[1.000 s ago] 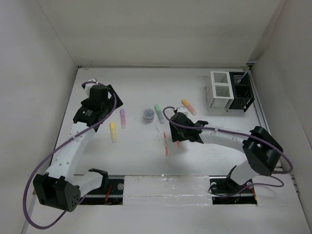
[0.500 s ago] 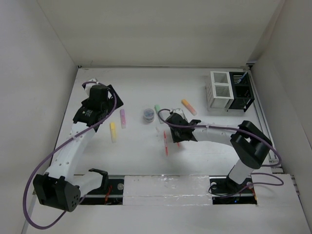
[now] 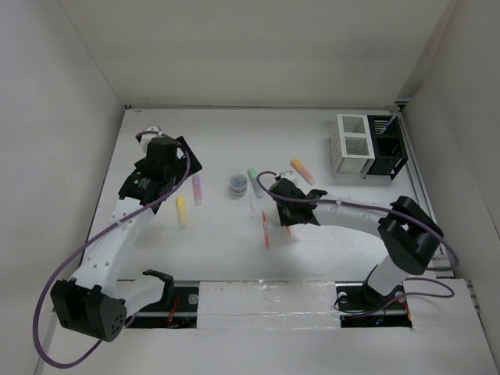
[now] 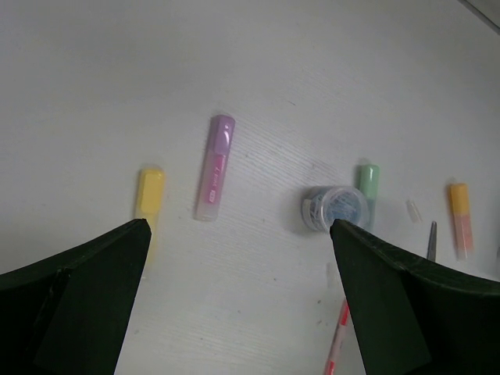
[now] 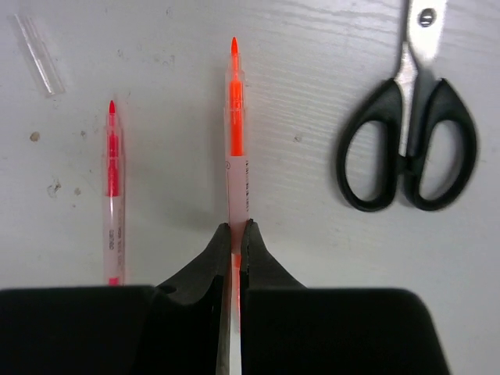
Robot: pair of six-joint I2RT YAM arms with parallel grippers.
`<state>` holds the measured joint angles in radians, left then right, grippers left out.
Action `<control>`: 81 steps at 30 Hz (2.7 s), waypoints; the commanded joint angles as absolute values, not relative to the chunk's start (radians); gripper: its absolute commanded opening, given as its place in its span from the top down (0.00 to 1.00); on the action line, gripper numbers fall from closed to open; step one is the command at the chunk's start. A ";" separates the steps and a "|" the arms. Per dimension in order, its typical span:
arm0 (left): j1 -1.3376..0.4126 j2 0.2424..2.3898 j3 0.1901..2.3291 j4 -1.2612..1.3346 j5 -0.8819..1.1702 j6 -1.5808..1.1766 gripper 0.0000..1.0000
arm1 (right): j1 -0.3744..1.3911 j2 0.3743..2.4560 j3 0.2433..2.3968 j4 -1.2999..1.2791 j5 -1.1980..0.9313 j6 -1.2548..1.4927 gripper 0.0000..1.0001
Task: Sort the stationery into containers
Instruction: Pick up the stationery from the center of the board, then pick up the pen cap from the center of the board.
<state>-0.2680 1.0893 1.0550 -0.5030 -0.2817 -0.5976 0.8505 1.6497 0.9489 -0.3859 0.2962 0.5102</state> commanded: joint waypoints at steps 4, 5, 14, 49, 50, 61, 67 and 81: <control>-0.469 1.092 1.048 -0.511 -0.280 -0.713 0.00 | 0.853 1.409 1.006 -0.505 0.449 0.548 1.00; -0.510 1.101 1.048 -0.511 -0.326 -0.742 0.00 | 0.853 1.384 1.017 -0.537 0.475 0.548 1.00; -0.829 1.305 1.055 -0.511 -0.468 -1.055 0.00 | 0.853 1.126 1.089 -0.638 0.565 0.517 1.00; -0.868 1.910 1.374 -0.727 -0.545 -1.269 0.27 | 0.890 0.896 0.922 -0.497 0.373 0.439 1.00; -0.868 1.919 1.374 -0.727 -0.545 -1.279 0.27 | 0.890 0.887 0.922 -0.497 0.362 0.439 1.00; -0.868 1.939 1.356 -0.707 -0.534 -1.279 0.41 | 0.890 0.877 0.922 -0.486 0.353 0.430 1.00; -0.859 1.957 1.325 -0.661 -0.493 -1.259 0.47 | 0.890 0.877 0.922 -0.486 0.344 0.430 1.00; -0.850 1.985 1.296 -0.634 -0.471 -1.250 0.80 | 0.890 0.859 0.913 -0.486 0.353 0.430 1.00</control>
